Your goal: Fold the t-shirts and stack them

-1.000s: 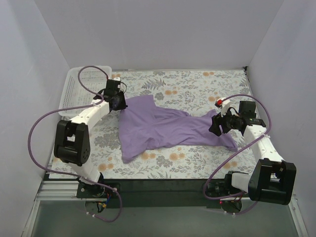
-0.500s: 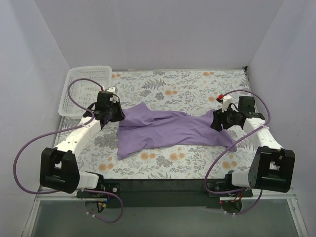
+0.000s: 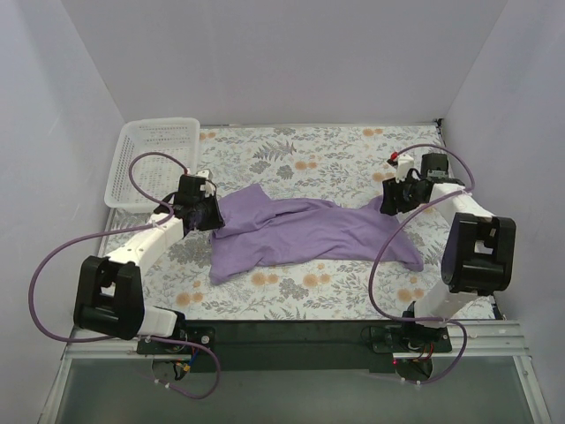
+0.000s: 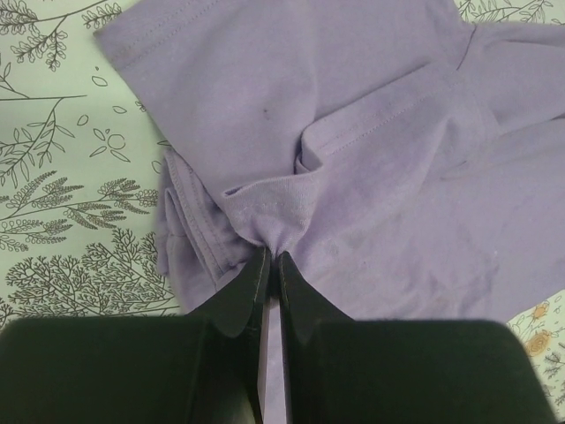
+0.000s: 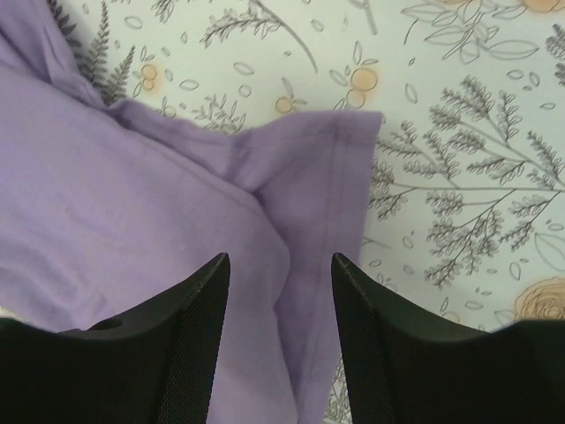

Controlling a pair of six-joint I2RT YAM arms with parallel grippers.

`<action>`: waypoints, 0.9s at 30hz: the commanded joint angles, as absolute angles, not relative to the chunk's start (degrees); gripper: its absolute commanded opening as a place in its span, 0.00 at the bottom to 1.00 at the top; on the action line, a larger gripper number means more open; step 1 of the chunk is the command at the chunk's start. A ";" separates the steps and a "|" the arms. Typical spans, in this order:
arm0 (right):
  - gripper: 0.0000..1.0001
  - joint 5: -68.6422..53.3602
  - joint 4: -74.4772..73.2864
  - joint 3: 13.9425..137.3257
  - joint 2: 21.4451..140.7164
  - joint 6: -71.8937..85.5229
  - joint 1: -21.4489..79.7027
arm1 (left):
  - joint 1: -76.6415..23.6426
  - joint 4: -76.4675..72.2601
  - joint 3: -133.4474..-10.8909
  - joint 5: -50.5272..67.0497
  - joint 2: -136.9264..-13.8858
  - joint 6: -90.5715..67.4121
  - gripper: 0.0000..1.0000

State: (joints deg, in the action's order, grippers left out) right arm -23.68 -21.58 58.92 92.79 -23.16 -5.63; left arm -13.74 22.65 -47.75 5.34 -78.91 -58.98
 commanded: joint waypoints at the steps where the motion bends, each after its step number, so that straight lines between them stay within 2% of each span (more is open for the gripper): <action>1: 0.56 -23.55 -19.25 63.80 96.76 -21.01 -5.89 | -13.71 21.18 -45.97 4.31 -76.03 -58.71 0.00; 9: 0.55 -25.67 -19.51 65.30 103.35 -20.66 -5.89 | -13.71 20.39 -43.86 3.60 -71.99 -58.71 0.02; 13: 0.51 -25.75 -19.51 67.14 106.17 -20.13 -5.89 | -13.71 20.30 -43.42 3.87 -71.11 -58.62 0.02; 16: 0.40 -26.19 -19.60 67.50 106.79 -20.21 -5.89 | -13.71 20.13 -42.98 3.78 -70.40 -58.71 0.02; 17: 0.30 -26.37 -19.51 67.15 106.61 -20.39 -5.98 | -13.71 20.13 -42.89 3.78 -70.14 -58.80 0.02; 20: 0.13 -27.33 -18.90 66.27 104.51 -20.57 -6.59 | -13.71 19.95 -42.89 3.96 -69.00 -58.80 0.02; 27: 0.01 -29.00 -17.05 57.77 92.47 -22.58 -8.52 | -13.71 22.57 -43.33 10.98 -66.18 -59.76 0.00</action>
State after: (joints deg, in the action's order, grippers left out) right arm -26.81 -18.94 60.69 99.04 -21.17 -7.64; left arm -13.72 21.04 -43.16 7.01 -68.51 -59.22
